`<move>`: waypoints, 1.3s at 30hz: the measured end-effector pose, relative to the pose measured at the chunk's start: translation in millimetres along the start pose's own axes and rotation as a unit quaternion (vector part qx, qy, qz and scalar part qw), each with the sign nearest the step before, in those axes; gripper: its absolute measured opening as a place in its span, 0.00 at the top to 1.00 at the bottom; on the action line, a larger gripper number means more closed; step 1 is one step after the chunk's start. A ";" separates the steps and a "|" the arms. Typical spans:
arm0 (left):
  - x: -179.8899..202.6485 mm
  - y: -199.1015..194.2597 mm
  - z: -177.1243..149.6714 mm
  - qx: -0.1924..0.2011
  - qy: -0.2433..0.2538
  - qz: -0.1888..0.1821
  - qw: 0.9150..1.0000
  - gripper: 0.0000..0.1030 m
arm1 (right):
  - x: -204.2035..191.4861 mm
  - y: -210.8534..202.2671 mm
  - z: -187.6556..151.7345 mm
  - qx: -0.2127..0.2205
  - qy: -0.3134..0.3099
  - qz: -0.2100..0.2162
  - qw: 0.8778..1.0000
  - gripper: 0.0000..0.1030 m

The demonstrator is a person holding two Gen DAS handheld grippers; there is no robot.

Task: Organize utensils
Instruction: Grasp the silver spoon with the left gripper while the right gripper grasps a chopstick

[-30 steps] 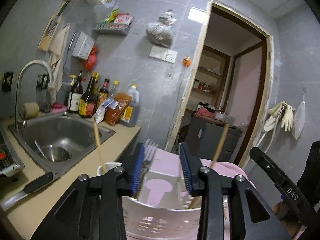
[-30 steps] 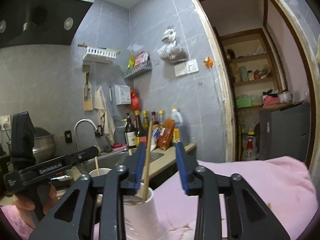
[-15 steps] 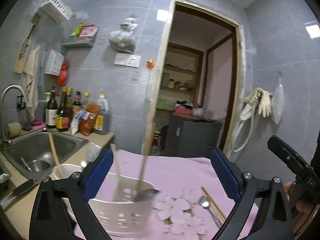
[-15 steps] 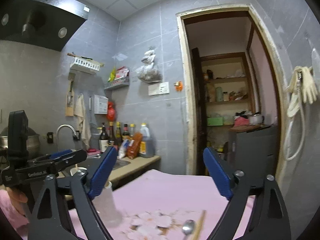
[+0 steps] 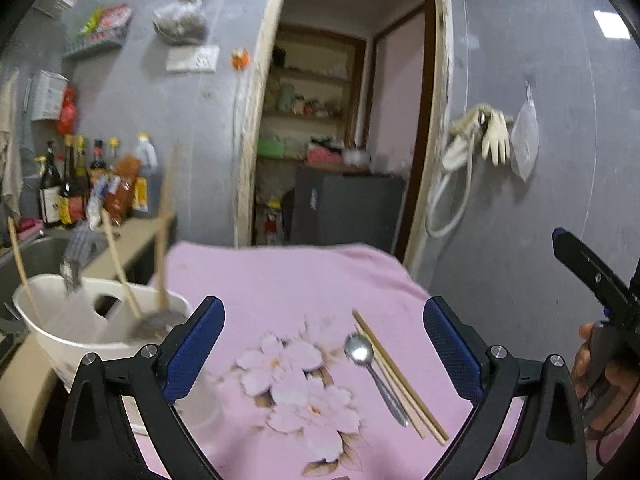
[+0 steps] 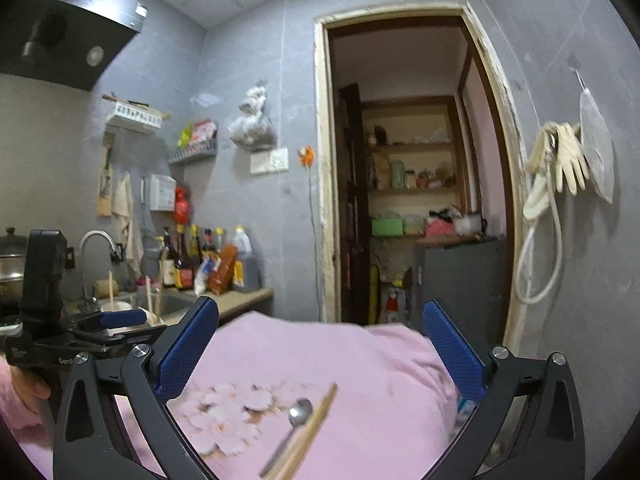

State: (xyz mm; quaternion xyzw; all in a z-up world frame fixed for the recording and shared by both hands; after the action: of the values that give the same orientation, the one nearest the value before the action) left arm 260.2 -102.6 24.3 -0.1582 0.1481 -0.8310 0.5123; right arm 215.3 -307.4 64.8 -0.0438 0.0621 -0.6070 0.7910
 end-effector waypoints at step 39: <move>-22.3 174.0 -43.4 -0.281 -0.085 -0.114 0.949 0.67 | 9.5 116.8 -144.6 -0.403 0.019 0.050 0.914 0.70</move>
State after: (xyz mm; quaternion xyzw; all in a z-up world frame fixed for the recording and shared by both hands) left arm 391.6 -153.9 -88.5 -0.3815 0.3126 -0.7920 0.3598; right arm 307.4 -285.4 -95.5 -0.3440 0.3186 -0.4906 0.7345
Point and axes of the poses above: each gripper's, at about its wrist camera, not at the fingertips, and y roughly the way its jaws point, x to its right, z to its top, the point moved 6 cm from there along y, roughly the way its jaws point, and after that the axes turned 4 degrees about -x, right-handed, at the moved point
